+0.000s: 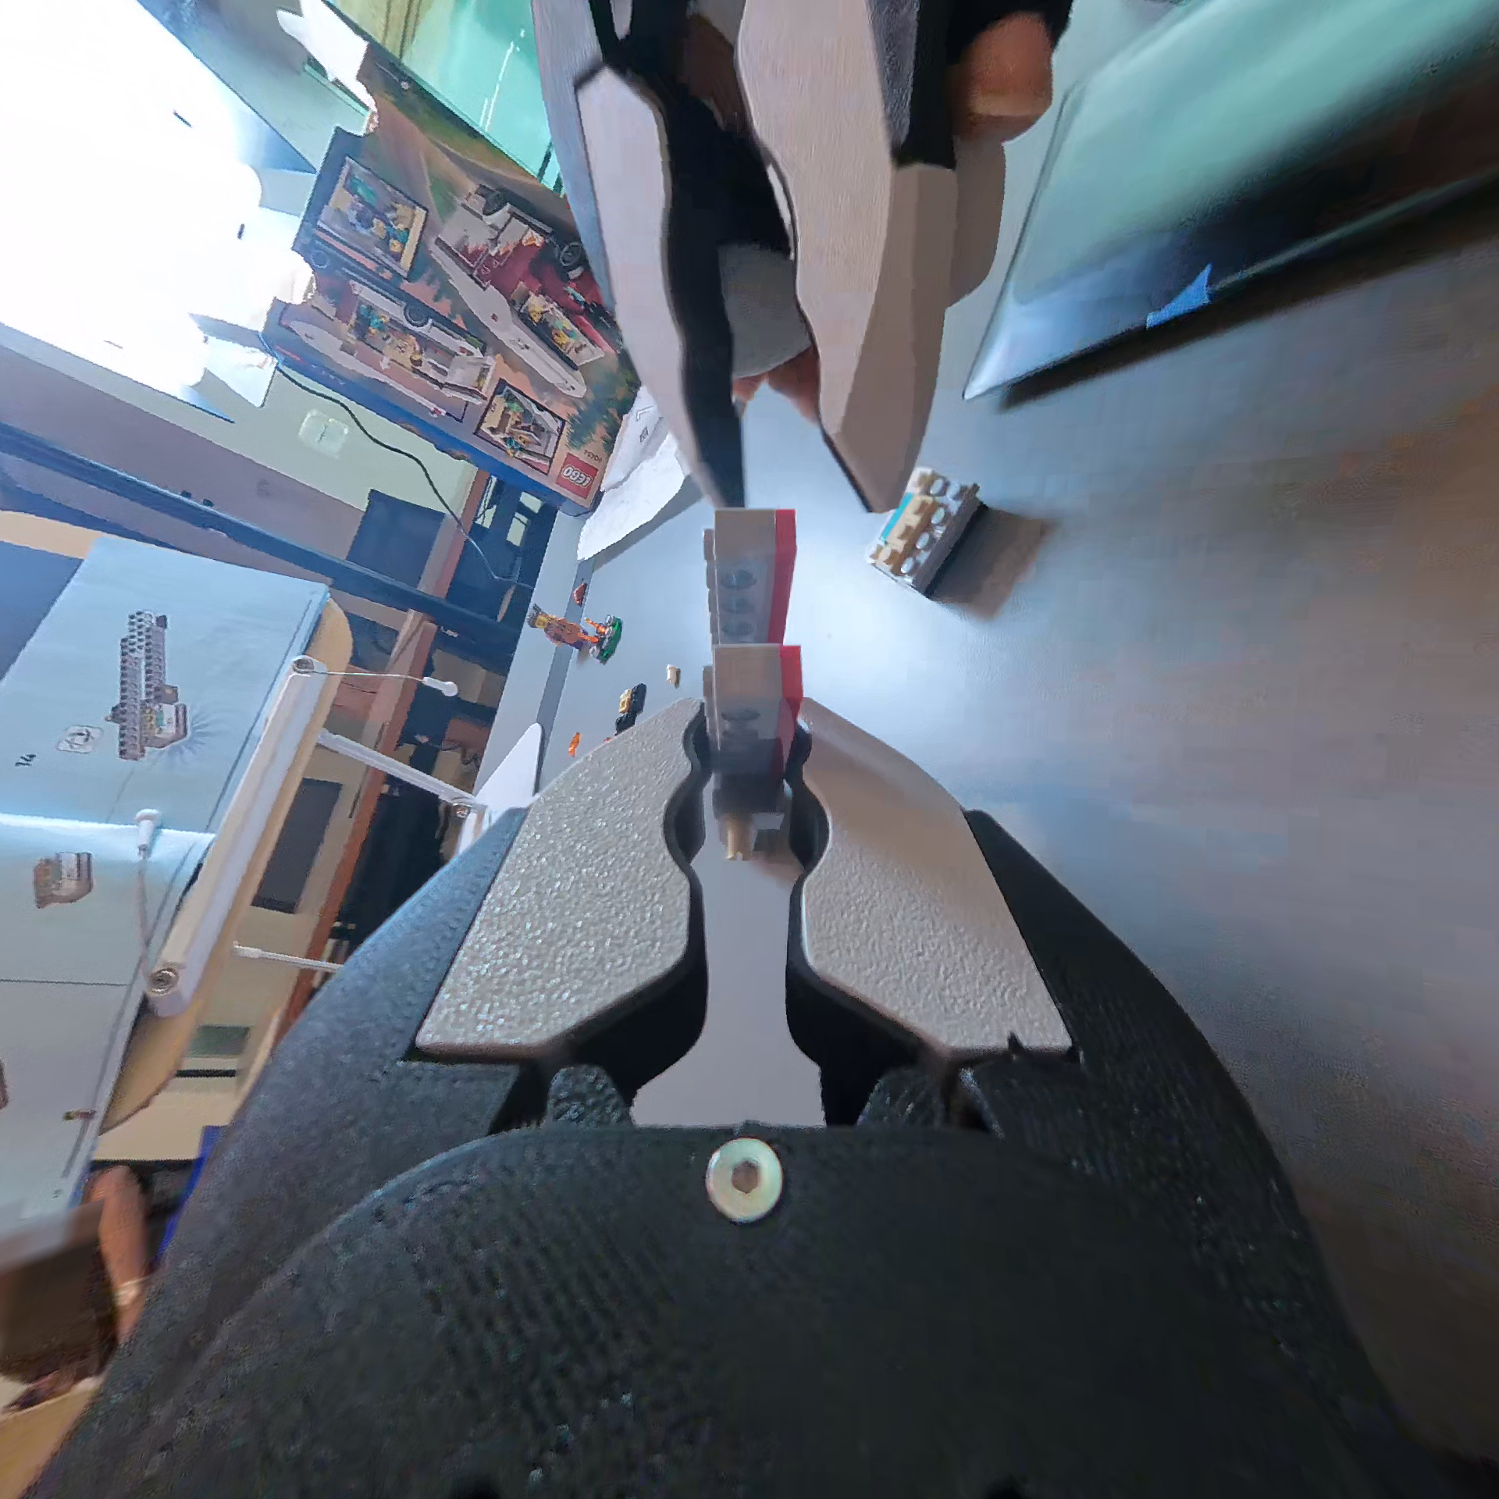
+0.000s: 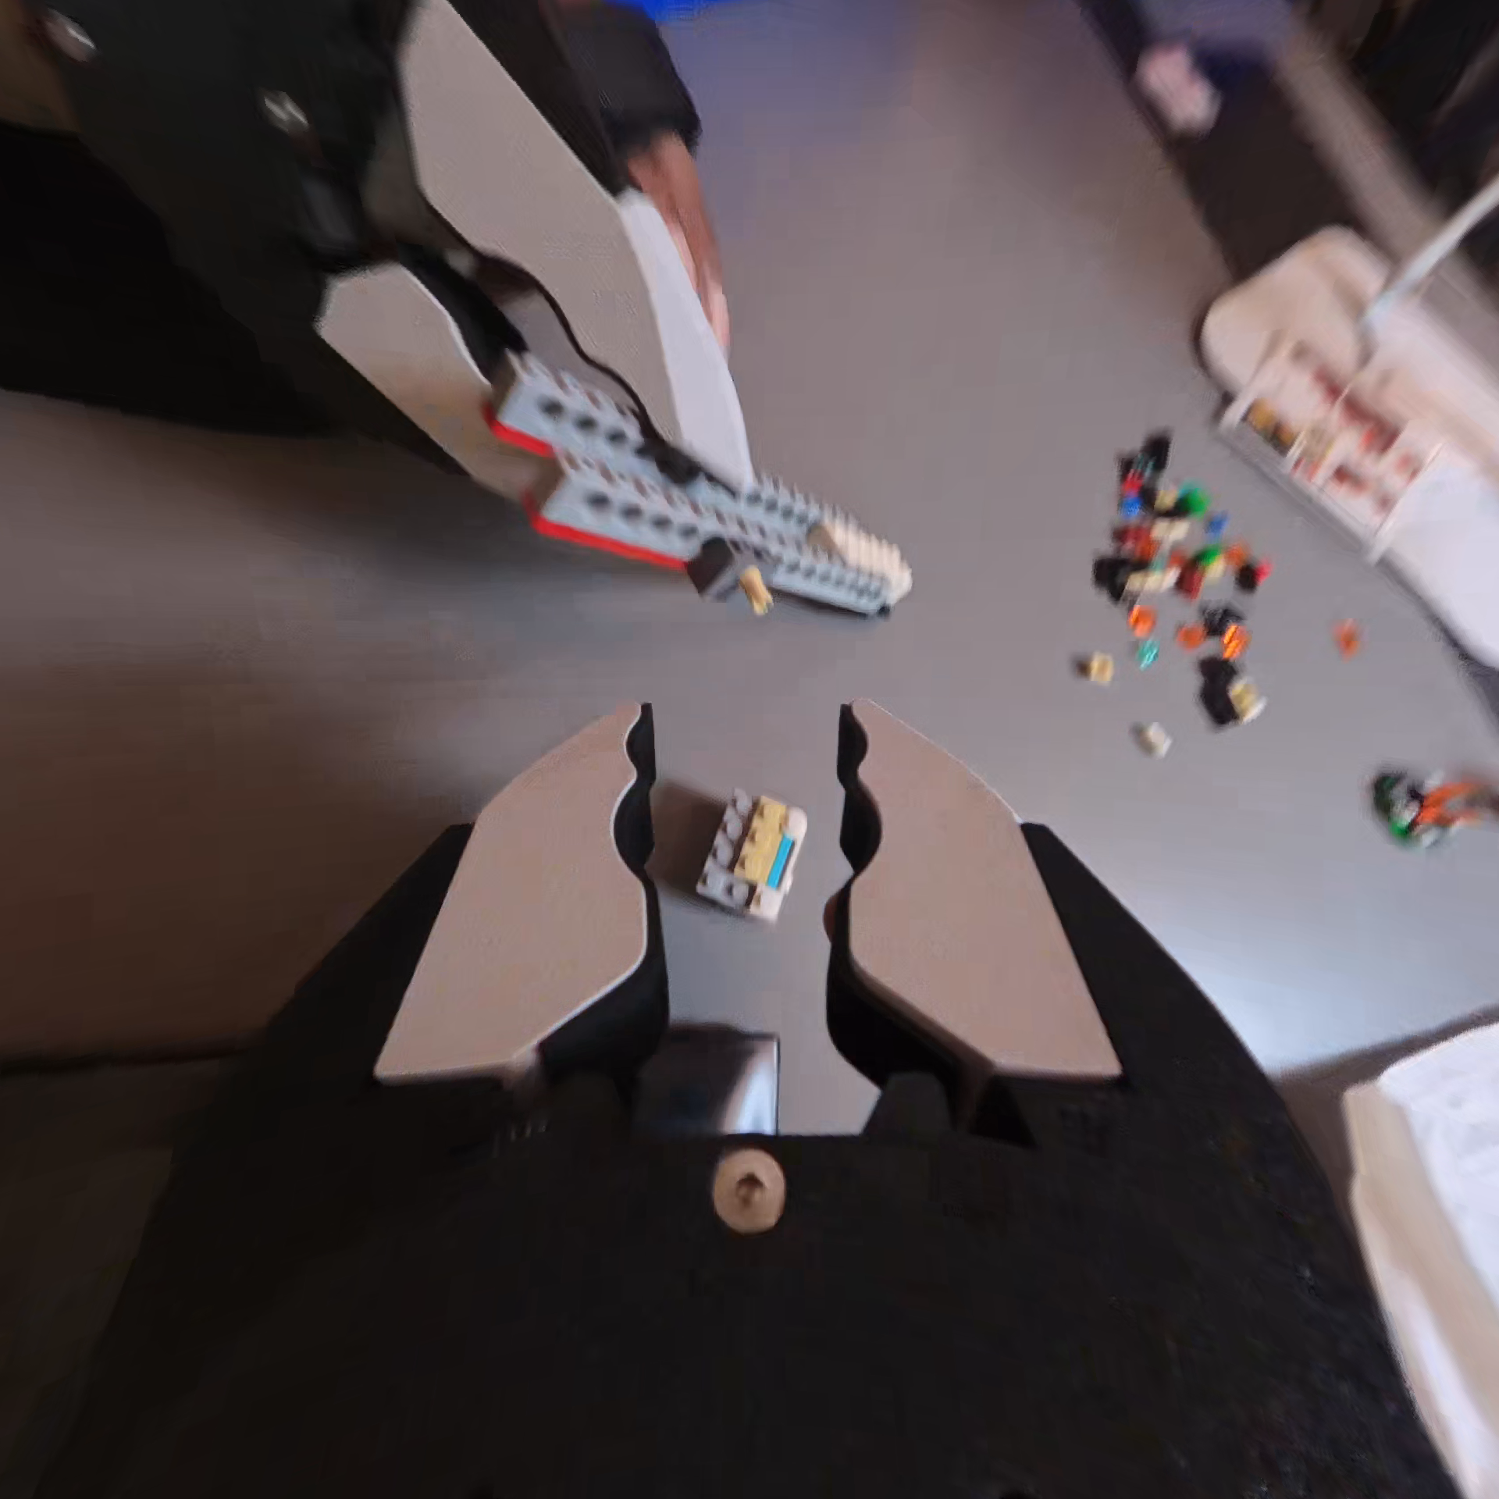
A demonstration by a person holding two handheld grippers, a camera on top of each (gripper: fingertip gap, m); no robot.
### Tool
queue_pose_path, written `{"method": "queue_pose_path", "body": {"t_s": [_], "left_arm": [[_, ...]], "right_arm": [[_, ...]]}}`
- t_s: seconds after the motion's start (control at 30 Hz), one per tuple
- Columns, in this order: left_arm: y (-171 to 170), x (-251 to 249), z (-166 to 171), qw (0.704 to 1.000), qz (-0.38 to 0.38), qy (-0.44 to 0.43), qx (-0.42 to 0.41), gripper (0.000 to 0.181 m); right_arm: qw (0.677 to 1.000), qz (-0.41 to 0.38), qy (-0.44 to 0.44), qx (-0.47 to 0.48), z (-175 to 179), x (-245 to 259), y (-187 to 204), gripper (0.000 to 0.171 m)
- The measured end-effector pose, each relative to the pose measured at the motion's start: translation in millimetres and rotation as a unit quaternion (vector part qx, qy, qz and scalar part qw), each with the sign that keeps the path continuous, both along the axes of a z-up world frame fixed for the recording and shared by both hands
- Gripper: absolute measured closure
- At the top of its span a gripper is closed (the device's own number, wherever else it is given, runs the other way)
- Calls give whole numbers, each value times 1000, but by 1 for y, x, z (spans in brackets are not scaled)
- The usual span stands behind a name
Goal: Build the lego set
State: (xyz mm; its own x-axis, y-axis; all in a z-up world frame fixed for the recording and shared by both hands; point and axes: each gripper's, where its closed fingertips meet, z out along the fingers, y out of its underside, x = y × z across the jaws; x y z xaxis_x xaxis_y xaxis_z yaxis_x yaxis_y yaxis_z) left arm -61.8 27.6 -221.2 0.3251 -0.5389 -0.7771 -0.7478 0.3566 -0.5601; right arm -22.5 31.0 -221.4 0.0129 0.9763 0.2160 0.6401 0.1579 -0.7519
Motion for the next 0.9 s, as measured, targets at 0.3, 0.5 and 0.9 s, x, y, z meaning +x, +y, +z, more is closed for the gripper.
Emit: {"method": "queue_pose_path", "body": {"t_s": [0.3,0.5,0.9], "left_arm": [[-1,0,4,999,-4,-27,-18,165],[-9,8,16,992,-46,-105,-58,139],[-16,18,7,990,-70,-95,-75,145]], "right_arm": [[952,129,58,271,24,-39,-25,155],[964,132,155,170,35,-38,-29,155],[960,193,169,111,38,-51,-63,154]]}}
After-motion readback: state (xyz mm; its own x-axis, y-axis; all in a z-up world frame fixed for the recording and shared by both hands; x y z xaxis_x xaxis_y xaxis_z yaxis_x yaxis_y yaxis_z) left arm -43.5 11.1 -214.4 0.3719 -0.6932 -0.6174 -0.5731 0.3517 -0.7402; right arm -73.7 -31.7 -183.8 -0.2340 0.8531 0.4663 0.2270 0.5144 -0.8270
